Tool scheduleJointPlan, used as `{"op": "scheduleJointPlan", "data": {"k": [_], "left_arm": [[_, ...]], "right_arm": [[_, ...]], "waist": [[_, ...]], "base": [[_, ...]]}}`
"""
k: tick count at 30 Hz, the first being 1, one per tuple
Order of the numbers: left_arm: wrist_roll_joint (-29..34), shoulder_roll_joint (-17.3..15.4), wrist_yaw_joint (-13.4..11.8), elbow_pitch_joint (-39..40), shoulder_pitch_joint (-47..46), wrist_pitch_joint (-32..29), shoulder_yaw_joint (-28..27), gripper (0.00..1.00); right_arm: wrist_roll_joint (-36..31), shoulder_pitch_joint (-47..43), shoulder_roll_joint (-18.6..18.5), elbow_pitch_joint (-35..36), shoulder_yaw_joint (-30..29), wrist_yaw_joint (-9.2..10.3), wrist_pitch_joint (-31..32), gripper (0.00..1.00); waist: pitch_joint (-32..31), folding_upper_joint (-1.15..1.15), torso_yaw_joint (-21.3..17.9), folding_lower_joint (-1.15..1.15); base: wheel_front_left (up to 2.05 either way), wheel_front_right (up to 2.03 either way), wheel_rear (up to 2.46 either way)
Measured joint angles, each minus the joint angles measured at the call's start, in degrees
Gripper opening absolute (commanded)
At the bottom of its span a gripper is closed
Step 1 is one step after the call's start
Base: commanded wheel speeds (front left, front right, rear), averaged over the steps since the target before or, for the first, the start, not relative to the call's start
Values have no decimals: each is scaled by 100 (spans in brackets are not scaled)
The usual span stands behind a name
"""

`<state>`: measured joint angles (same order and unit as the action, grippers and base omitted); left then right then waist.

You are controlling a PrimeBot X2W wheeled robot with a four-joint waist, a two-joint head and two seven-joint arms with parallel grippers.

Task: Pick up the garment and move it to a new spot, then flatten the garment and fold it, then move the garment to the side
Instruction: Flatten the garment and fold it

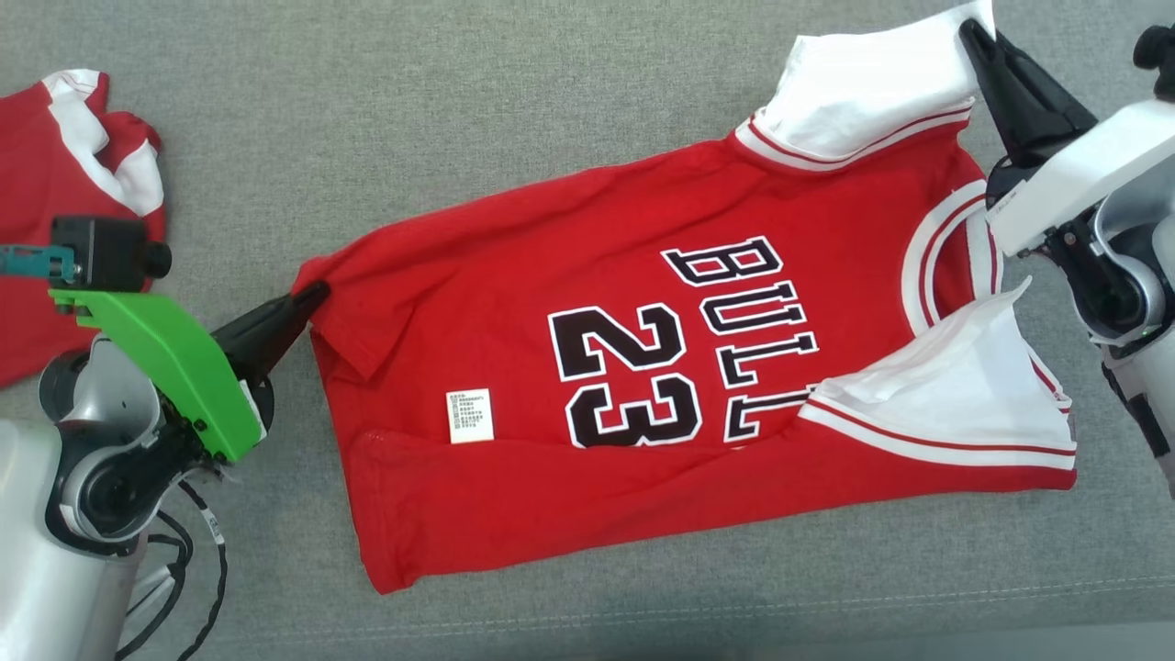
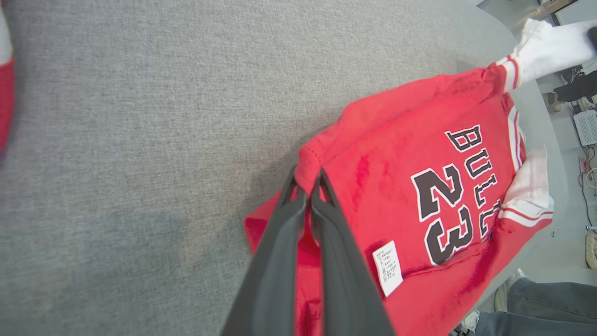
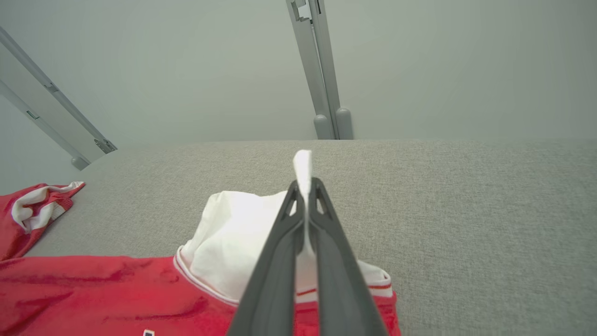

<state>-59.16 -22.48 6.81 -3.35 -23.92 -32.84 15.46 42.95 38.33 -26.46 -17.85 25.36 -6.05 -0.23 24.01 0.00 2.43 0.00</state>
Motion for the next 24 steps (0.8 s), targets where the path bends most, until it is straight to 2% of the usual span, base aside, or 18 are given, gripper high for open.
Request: {"op": "scheduleJointPlan", "data": {"k": [10, 19, 24], "left_arm": [[407, -63, 10, 85, 562, 572, 126, 0], [423, -5, 33, 170, 1201, 1032, 168, 0], [423, 20, 33, 256, 1513, 1198, 208, 0]], "right_arm": [[51, -814, -23, 382, 5, -18, -469, 0], [204, -1871, -141, 730, -32, -44, -770, 0], [296, -2365, -226, 898, -115, 66, -882, 0]], "waist": [[-296, 0, -20, 0], [-644, 0, 6, 0], [-814, 0, 7, 0]], "base": [[0, 0, 0], [0, 0, 0], [0, 0, 0]]}}
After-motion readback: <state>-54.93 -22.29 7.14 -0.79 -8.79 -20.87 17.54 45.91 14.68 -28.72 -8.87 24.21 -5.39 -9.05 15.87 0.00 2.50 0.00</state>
